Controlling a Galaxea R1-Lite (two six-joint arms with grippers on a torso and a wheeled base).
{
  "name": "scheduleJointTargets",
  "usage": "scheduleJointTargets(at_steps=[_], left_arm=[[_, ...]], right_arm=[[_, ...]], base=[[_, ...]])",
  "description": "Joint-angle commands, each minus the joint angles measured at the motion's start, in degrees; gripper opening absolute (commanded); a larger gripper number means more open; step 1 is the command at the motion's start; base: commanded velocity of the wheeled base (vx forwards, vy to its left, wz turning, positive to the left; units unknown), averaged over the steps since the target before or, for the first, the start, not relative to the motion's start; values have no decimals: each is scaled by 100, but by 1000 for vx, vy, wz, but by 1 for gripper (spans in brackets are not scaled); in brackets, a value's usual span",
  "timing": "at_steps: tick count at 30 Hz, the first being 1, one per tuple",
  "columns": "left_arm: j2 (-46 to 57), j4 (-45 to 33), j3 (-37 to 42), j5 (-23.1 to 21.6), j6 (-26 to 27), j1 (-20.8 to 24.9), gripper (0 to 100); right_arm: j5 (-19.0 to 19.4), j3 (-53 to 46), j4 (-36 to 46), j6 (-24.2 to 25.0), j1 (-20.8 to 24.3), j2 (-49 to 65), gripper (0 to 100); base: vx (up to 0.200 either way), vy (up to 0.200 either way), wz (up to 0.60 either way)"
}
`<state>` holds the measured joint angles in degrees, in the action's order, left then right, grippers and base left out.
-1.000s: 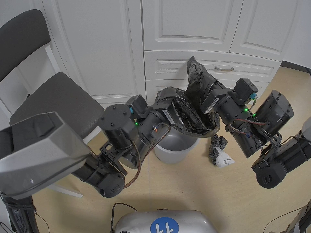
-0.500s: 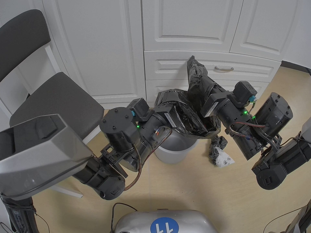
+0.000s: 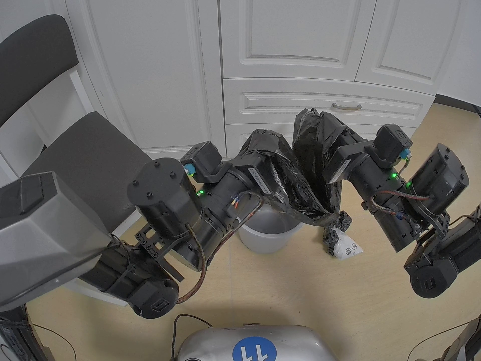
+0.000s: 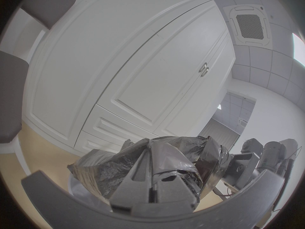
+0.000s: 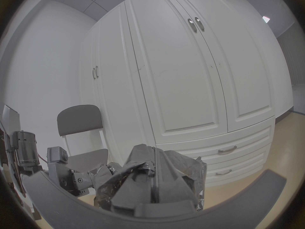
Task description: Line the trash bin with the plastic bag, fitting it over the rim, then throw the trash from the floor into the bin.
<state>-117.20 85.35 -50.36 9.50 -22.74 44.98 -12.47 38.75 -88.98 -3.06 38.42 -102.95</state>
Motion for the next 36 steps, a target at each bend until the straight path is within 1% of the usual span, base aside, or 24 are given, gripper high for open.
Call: scheduleJointTargets(at_steps=[1, 6, 11, 17, 26, 28, 30, 32, 36], left_arm=[[31, 0, 53, 8, -3, 125, 0], [-145, 0, -97, -9, -3, 107, 0], [-391, -36, -651, 61, -12, 72, 0], [-356, -44, -677, 61, -12, 72, 0], [-585, -71, -686, 17, -12, 10, 0], [-910, -71, -712, 8, -20, -148, 0], [-1007, -71, -712, 8, -20, -183, 0], [-1332, -71, -703, 0, -20, -411, 0], [-1525, -80, -695, -18, -12, -649, 0]], right_arm=[[8, -237, -102, -116, -2, 328, 0], [8, -246, -102, -177, -46, 328, 0], [-1, -228, -102, -204, -63, 372, 0], [8, -272, -102, -397, -63, 539, 0], [-1, -316, -102, -415, -72, 346, 0], [-10, -404, -102, -415, -90, 152, 0], [8, -430, -102, -406, -98, 91, 0], [17, -404, -102, -406, -169, -357, 0], [-10, -316, -102, -397, -142, -683, 0]], base=[[0, 0, 0], [0, 0, 0], [0, 0, 0], [0, 0, 0], [0, 0, 0], [0, 0, 0], [0, 0, 0], [0, 0, 0], [0, 0, 0]])
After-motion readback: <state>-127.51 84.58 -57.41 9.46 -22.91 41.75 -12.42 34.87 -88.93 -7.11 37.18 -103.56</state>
